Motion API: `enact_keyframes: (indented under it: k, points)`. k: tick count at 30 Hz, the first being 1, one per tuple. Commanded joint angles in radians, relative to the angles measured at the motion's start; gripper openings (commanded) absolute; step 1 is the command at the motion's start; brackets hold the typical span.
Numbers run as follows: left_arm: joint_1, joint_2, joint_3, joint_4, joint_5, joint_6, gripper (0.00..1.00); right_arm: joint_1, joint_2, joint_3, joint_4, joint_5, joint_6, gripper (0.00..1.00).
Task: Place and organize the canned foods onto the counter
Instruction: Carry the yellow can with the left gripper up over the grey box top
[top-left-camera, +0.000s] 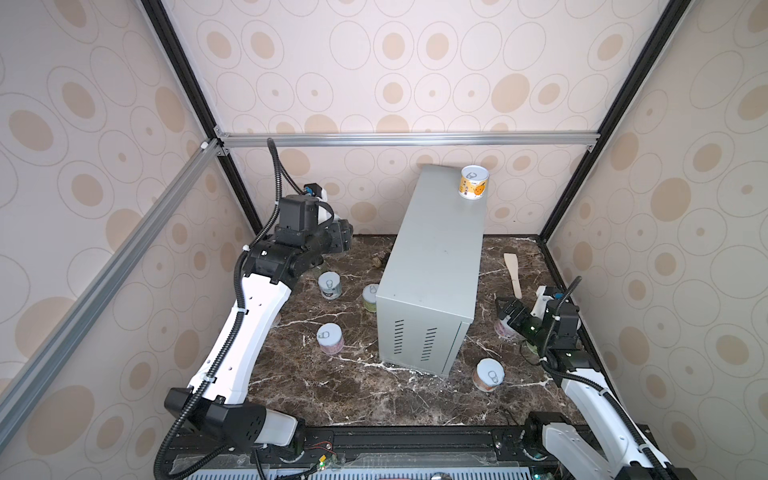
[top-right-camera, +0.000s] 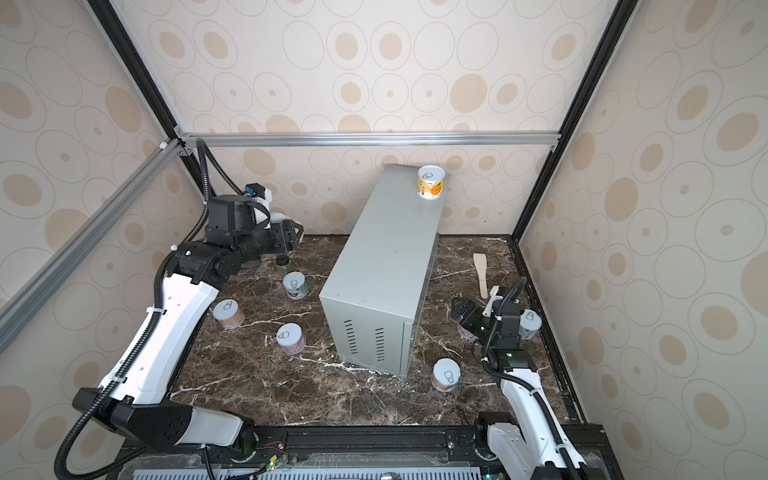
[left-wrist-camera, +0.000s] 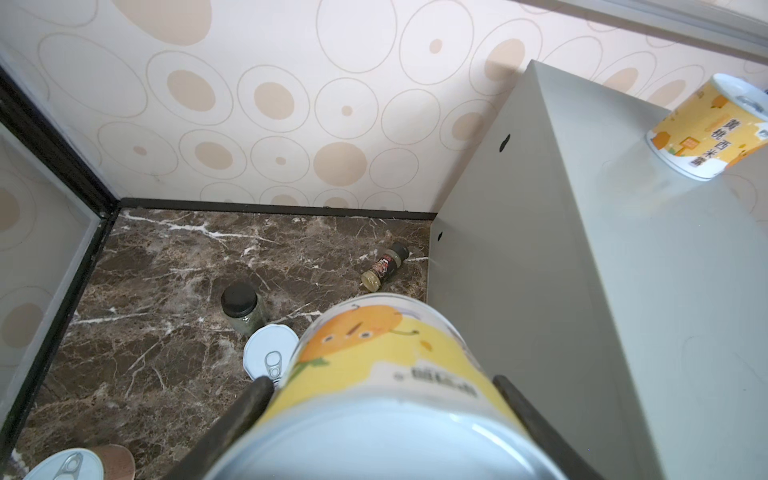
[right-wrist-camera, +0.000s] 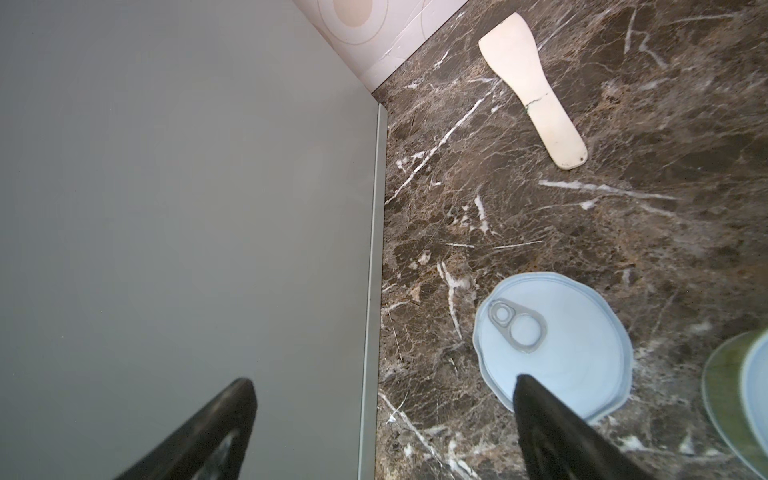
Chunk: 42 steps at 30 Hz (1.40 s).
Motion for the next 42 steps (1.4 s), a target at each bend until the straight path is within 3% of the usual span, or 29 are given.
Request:
enact_keyframes:
  k: [1, 14, 27, 38, 42]
  points:
    - [-0.047, 0.057, 0.131, -0.058, -0.037, 0.065, 0.6, 0.003, 0.012, -0.004, 0.012, -0.012, -0.006, 0.99]
    - [-0.247, 0.16, 0.369, -0.111, -0.117, 0.113, 0.61, 0.015, 0.022, -0.012, 0.026, -0.029, -0.002, 0.99]
    - [-0.392, 0.225, 0.44, -0.157, -0.095, 0.131, 0.62, 0.036, 0.013, -0.015, 0.03, -0.018, -0.004, 0.99]
    - [-0.45, 0.303, 0.47, -0.159, -0.08, 0.144, 0.72, 0.051, 0.025, -0.015, 0.033, -0.005, -0.007, 0.99]
    - [-0.45, 0.292, 0.429, -0.148, -0.101, 0.153, 0.79, 0.059, 0.031, -0.015, 0.033, -0.005, -0.007, 0.99]
